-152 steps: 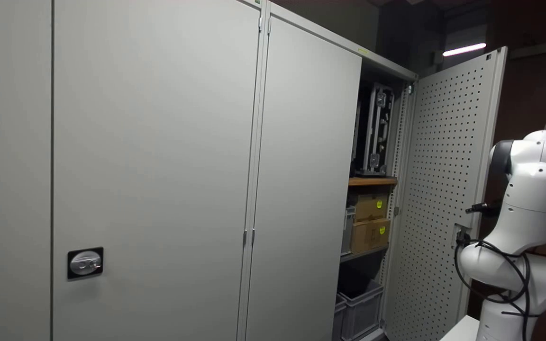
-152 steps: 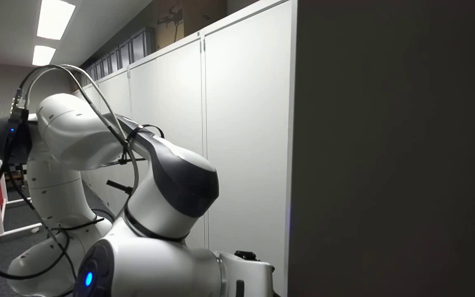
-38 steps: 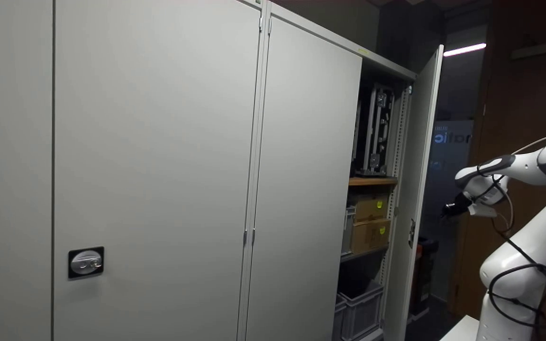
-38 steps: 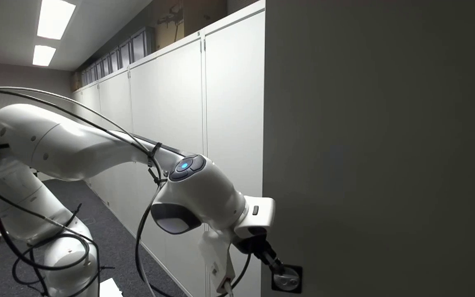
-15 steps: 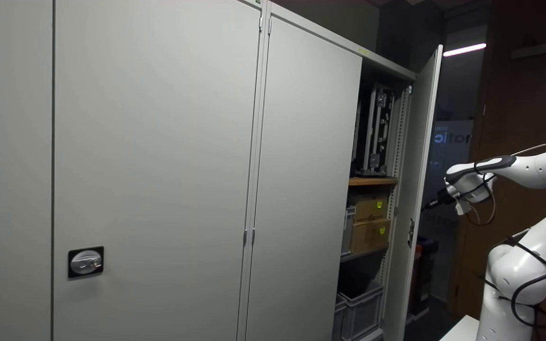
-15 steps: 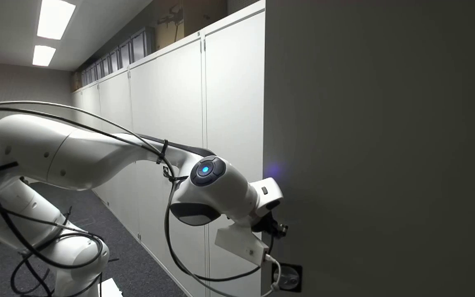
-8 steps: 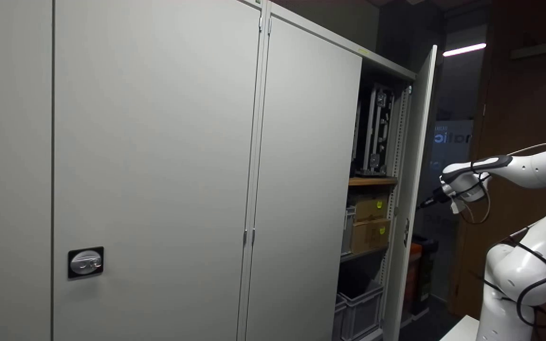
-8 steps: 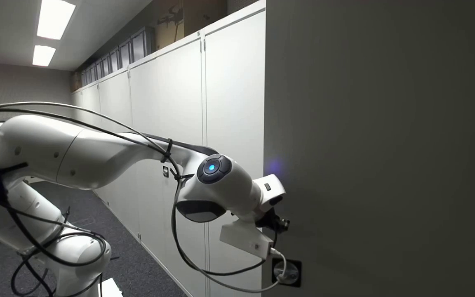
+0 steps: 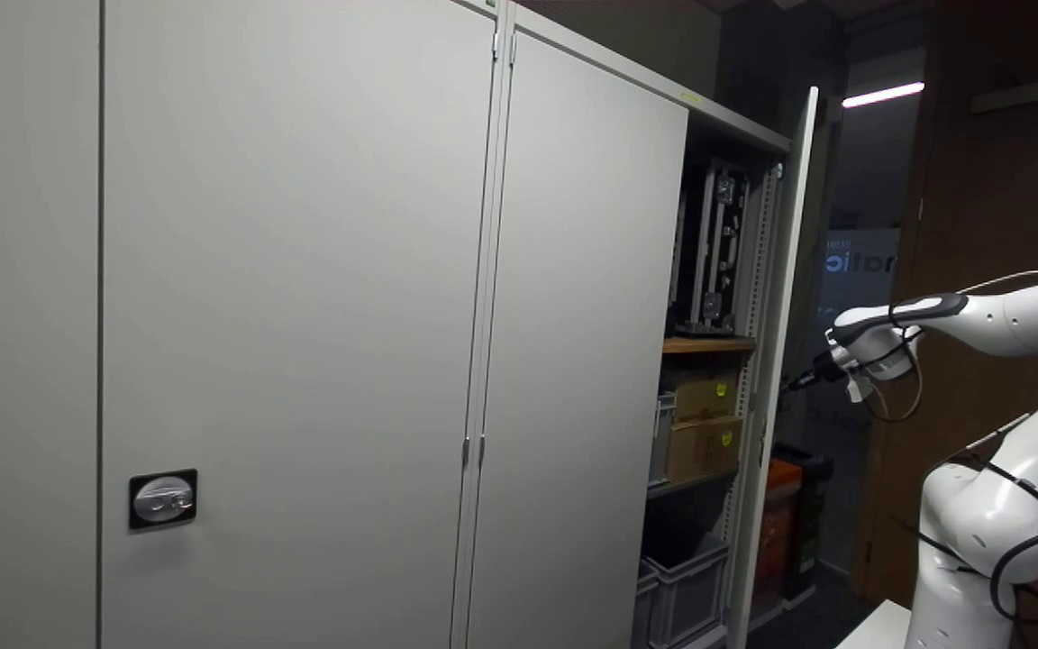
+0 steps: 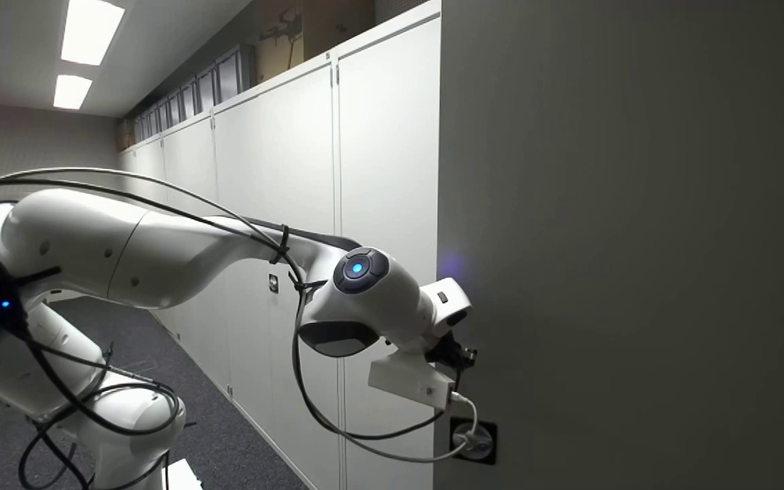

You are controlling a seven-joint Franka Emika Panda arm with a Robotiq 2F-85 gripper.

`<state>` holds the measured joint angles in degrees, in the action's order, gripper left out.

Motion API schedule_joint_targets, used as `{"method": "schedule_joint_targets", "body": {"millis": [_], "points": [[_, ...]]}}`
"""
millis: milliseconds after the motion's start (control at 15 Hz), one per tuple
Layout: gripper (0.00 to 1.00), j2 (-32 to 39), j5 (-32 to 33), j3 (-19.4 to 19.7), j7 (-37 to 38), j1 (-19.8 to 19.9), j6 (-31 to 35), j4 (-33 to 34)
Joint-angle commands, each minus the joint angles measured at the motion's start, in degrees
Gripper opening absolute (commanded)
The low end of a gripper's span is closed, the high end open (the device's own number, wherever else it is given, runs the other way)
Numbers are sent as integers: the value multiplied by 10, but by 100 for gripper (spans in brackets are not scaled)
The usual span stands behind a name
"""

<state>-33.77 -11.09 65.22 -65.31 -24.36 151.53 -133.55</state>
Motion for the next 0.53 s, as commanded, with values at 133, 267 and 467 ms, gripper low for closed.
{"method": "schedule_joint_targets", "body": {"millis": [133, 267, 467], "points": [[0, -6, -33, 13, -13, -51, 7, 35], [0, 3, -45, 26, -8, -71, 11, 50], [0, 11, -60, 54, -1, -107, 13, 78]]}}
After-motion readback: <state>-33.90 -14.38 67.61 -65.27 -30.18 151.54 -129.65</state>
